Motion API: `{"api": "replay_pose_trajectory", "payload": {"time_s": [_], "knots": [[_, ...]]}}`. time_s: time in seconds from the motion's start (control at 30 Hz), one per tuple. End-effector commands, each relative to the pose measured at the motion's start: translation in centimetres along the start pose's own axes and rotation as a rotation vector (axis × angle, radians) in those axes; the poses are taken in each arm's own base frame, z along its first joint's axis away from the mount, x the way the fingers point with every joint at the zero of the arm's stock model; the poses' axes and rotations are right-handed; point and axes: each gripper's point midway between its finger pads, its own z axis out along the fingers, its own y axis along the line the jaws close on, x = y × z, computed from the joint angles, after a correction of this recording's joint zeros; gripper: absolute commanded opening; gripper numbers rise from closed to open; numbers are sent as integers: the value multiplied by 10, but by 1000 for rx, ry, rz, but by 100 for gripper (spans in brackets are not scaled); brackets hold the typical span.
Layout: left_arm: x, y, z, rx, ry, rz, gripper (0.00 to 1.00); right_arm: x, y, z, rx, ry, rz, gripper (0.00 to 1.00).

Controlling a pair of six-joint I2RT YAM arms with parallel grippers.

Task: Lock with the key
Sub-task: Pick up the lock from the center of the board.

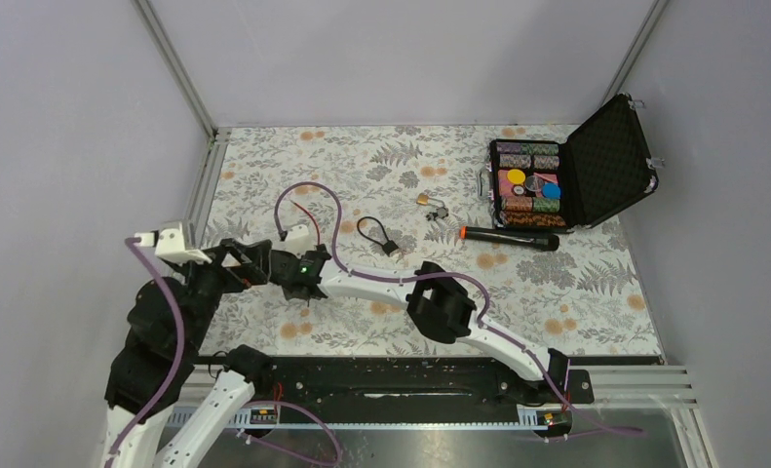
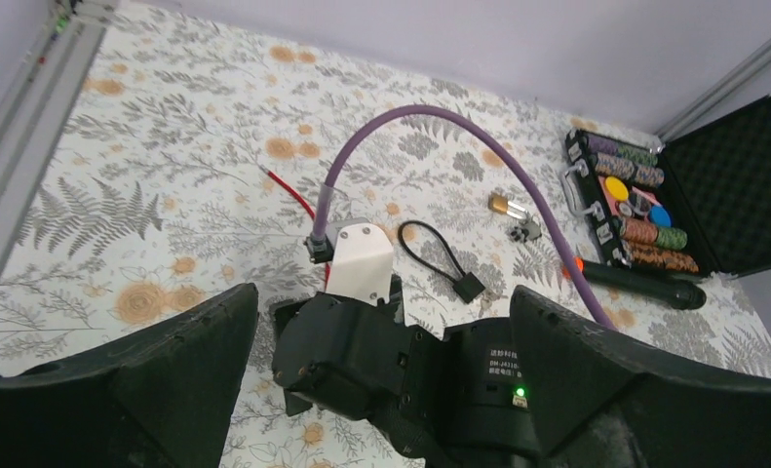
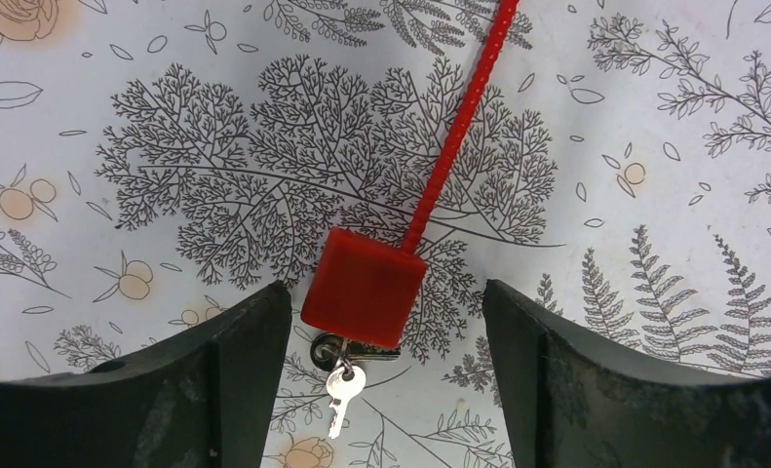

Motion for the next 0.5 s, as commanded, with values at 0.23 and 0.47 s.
{"api": "replay_pose_trajectory", "payload": {"time_s": [0.23, 0.47], "knots": [[-53, 6, -40, -6, -195, -9, 99, -10, -12, 9, 89, -48, 29, 75], [-50, 2, -37, 7, -177, -10, 99, -5, -25, 13, 150, -50, -4, 67]]}}
